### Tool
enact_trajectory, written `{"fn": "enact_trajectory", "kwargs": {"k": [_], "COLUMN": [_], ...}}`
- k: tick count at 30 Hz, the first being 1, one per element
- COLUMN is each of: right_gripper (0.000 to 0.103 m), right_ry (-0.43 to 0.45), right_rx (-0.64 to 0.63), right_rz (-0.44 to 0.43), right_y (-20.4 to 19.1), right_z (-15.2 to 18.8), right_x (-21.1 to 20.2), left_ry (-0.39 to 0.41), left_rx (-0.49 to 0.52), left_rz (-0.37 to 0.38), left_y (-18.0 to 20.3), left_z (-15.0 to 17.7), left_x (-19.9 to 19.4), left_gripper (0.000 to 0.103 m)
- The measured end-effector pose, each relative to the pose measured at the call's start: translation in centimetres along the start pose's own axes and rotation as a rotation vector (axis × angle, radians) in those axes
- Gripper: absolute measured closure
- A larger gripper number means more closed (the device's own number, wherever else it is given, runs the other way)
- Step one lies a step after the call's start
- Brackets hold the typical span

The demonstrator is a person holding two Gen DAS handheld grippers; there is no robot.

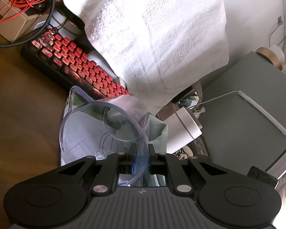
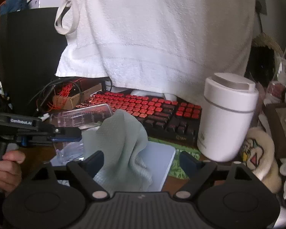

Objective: Clean container
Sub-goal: 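Pull the cloth out of the jug with the right gripper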

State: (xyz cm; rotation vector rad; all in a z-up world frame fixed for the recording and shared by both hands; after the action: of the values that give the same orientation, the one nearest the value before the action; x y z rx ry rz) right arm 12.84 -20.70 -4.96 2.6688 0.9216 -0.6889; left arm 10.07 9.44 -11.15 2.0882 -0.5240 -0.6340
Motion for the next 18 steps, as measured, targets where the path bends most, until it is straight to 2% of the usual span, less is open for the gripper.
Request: {"fn": "enact_trajectory", "kwargs": {"k": [4,9,13,16,18], "right_gripper": [0.017,0.017,0.017,0.020,0.025], "right_ry": [0.037,0.002,-0.004,-0.017,-0.028], "right_rx": [0.008,0.007,0.023,-0.005,-0.009], "right_rz": [-0.050,-0.042,-0.130,-0.124,-0.128], "right_y": [0.4,-0.1,-0.4,-0.7,-0.7], "right_z": [0.3,0.0,-0.4,-0.5,-0.5], "right_x": [0.8,2.1,3.1,4.2,4.9], "left_ry": [-0.002,-0.006,-0.008,-0.010,-0.011], "left_rx": [-0.003,-0.008,-0.015,-0.020,-0.023], "left_rz": [-0.009,-0.014,-0.010,-0.007,-0.005], "left_y": [0.0,0.0,-0.1,-0.2,-0.3], "left_z": [0.0,0.0,0.0,-0.1,-0.1], "left_x": [0.1,0.1,0.1,0.1,0.1], "left_gripper": [0.092,0.091,0.090,0.090,0.090]}}
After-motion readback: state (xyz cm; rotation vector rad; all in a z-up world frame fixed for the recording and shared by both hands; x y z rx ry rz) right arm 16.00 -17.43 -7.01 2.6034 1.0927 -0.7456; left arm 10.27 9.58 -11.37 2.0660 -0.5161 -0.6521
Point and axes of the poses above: each gripper's, at about its wrist camera, not at the fingertips, and x roughly the way its jaws point, y to its right, z to its underside, the point moved 1 cm from there along x, roughly the way its jaws point, and after that the axes turned 7 degrees about -x, right-handed, at the moved point
